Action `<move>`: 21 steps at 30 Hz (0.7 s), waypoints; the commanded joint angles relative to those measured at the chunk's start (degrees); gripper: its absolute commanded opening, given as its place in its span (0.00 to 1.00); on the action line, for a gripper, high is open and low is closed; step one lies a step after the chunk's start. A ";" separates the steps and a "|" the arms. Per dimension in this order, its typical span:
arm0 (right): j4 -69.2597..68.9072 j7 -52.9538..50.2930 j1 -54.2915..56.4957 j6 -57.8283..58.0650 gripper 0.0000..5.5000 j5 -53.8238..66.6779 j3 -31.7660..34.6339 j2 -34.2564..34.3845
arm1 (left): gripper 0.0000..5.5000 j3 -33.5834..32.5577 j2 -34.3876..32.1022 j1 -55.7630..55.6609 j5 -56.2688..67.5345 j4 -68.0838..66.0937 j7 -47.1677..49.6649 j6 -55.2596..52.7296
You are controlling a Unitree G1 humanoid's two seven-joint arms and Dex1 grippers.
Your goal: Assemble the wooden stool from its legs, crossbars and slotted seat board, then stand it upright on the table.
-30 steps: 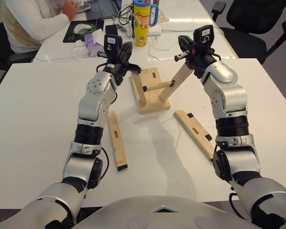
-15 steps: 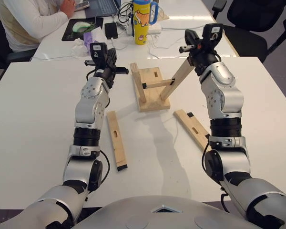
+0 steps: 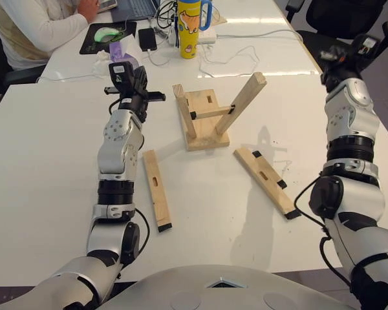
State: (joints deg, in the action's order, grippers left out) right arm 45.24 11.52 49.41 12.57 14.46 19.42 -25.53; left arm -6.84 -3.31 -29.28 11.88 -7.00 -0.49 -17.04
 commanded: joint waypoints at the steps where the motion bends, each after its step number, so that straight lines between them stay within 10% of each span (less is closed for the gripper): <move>1: -7.95 18.85 -4.43 5.86 0.00 2.10 -8.44 1.28 | 0.00 -0.68 -0.86 2.16 -0.47 1.36 0.32 -1.47; 8: -48.91 49.02 -17.49 23.46 0.00 19.91 -22.52 -3.60 | 0.00 -1.69 -1.60 1.03 -0.74 1.39 0.79 -2.11; 21: -32.04 31.33 -8.96 16.63 0.00 5.41 -21.75 -0.07 | 0.00 -4.43 -4.17 4.25 -2.32 2.53 3.43 -4.75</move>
State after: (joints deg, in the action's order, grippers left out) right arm 9.18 45.70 37.33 31.09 22.62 -2.92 -25.97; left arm -11.57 -6.10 -26.77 10.29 -5.75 3.37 -19.32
